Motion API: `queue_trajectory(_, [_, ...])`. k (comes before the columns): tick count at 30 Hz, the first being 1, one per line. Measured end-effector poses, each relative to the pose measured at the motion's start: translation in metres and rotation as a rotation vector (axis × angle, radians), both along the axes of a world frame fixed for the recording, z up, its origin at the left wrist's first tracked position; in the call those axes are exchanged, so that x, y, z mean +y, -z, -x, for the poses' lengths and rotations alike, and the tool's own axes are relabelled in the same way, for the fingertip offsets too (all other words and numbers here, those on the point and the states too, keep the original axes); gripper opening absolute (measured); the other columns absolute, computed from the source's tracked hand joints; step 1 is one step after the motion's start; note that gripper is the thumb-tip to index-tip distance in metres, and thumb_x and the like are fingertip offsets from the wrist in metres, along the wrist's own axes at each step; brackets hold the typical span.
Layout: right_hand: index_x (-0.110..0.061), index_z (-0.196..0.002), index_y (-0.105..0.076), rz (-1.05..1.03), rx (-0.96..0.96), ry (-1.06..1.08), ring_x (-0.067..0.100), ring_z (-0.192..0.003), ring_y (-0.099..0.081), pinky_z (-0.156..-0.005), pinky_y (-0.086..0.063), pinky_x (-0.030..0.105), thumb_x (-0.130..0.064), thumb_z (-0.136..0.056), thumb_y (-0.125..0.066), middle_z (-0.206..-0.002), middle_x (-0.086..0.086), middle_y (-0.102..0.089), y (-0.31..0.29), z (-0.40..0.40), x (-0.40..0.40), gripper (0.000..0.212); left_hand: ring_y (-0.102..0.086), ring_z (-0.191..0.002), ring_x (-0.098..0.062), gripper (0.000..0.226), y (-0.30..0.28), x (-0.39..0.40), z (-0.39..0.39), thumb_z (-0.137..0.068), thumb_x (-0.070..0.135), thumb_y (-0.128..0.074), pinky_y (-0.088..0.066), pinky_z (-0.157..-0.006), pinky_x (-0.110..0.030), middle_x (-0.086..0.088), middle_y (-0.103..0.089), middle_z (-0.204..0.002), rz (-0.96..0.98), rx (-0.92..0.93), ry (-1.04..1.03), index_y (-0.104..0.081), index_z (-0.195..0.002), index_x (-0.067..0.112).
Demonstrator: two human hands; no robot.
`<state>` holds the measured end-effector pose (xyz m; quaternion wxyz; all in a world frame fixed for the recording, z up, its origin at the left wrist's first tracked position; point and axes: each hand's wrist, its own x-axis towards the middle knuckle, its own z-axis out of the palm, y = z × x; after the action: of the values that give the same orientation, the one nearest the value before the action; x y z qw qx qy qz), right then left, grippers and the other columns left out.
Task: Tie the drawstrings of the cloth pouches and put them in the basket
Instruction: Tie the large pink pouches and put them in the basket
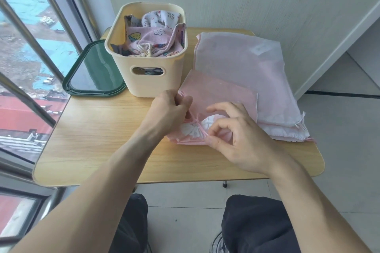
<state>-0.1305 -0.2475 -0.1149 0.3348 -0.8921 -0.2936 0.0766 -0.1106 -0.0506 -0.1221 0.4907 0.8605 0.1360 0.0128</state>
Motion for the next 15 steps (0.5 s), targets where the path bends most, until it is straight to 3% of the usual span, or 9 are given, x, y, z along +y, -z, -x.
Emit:
queue_trajectory(4, [-0.024,-0.078,-0.069,-0.028,0.053,-0.016,0.001,-0.128,-0.043,-0.089,-0.04,0.005,-0.027,-0.092,-0.072,-0.129,-0.022,-0.054,-0.001,0.002,-0.001,0.015,-0.057,-0.047,0.001,0.034,0.004,-0.002,-0.002,-0.098,0.031,-0.057,-0.038,-0.042,-0.01,0.012,-0.064,-0.052,-0.075,0.009,0.036,-0.058,-0.068,0.015])
queue_trajectory(9, [-0.013,-0.078,-0.072,-0.482,0.012,0.037,0.013,-0.125,-0.058,-0.1,-0.046,0.026,-0.017,-0.092,-0.071,-0.11,-0.011,-0.073,0.0,0.006,0.015,0.014,-0.052,-0.052,-0.006,0.03,0.005,-0.006,-0.002,-0.096,0.032,-0.059,-0.032,-0.039,-0.012,0.008,-0.059,-0.058,-0.124,0.048,0.11,-0.056,-0.072,0.015])
queue_trajectory(11, [-0.011,-0.078,-0.073,-0.594,0.112,-0.001,0.014,-0.127,-0.059,-0.106,-0.046,0.036,-0.015,-0.092,-0.069,-0.103,-0.006,-0.077,0.001,0.009,0.019,0.015,-0.052,-0.055,-0.013,0.027,0.004,-0.006,-0.001,-0.094,0.025,-0.059,-0.037,-0.038,-0.017,0.005,-0.059,-0.061,-0.077,0.077,0.104,-0.054,-0.069,0.016])
queue_trajectory(13, [-0.009,-0.085,-0.074,-0.588,0.24,-0.022,0.015,-0.122,-0.063,-0.102,-0.051,0.044,-0.018,-0.095,-0.066,-0.103,-0.002,-0.076,0.003,0.011,0.02,0.016,-0.057,-0.06,-0.014,0.027,0.002,-0.002,-0.002,-0.092,0.019,-0.059,-0.043,-0.044,-0.02,0.007,-0.062,-0.064,-0.006,0.085,0.057,-0.055,-0.066,0.016])
queue_trajectory(15, [-0.005,-0.088,-0.073,-0.543,0.324,-0.013,0.016,-0.112,-0.067,-0.096,-0.055,0.042,-0.021,-0.095,-0.064,-0.103,0.0,-0.074,0.003,0.013,0.018,0.019,-0.06,-0.061,-0.017,0.028,0.001,0.002,-0.003,-0.093,0.023,-0.061,-0.045,-0.054,-0.023,0.004,-0.066,-0.062,0.034,0.075,0.024,-0.057,-0.066,0.015])
